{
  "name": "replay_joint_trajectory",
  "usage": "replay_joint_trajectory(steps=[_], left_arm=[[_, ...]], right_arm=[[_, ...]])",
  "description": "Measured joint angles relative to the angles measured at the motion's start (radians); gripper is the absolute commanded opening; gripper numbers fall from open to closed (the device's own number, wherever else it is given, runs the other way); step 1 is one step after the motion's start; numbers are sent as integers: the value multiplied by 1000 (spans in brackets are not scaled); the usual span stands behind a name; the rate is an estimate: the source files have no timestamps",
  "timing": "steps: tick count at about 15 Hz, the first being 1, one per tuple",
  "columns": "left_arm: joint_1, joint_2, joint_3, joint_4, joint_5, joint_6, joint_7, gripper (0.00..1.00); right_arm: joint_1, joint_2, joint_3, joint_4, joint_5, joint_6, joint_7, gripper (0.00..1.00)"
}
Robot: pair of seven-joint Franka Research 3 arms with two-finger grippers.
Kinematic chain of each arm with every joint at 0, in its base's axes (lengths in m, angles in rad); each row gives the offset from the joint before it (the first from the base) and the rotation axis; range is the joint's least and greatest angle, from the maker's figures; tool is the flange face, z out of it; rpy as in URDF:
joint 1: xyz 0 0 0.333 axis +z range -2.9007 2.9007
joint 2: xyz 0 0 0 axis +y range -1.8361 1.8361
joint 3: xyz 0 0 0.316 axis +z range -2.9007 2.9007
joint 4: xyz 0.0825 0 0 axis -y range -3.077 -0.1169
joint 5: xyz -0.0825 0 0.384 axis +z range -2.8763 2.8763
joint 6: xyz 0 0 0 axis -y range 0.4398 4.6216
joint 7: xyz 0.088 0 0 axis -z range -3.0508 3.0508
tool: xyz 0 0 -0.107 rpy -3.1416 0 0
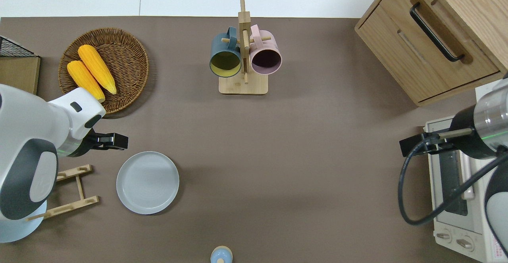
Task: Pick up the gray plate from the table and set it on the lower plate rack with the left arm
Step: 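Move the left gripper down to the rim of the gray plate, then close the left gripper on the gray plate's rim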
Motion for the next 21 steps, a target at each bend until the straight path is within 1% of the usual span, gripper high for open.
replay_joint_trajectory(steps=[3, 8, 11, 14, 21], left_arm=[[13, -6, 4, -76, 40, 40, 0, 995], [33, -7, 6, -205, 44, 171, 1, 995], [33, -2, 6, -269, 44, 225, 1, 995], [33, 21, 6, -293, 44, 233, 1, 995], [33, 109, 6, -295, 44, 240, 0, 989]], right_arm=[[0, 0, 0, 0, 0, 0, 0, 990], [0, 0, 0, 0, 0, 0, 0, 987], [0, 0, 0, 0, 0, 0, 0, 990], [0, 0, 0, 0, 0, 0, 0, 990], [0, 0, 0, 0, 0, 0, 0, 987]])
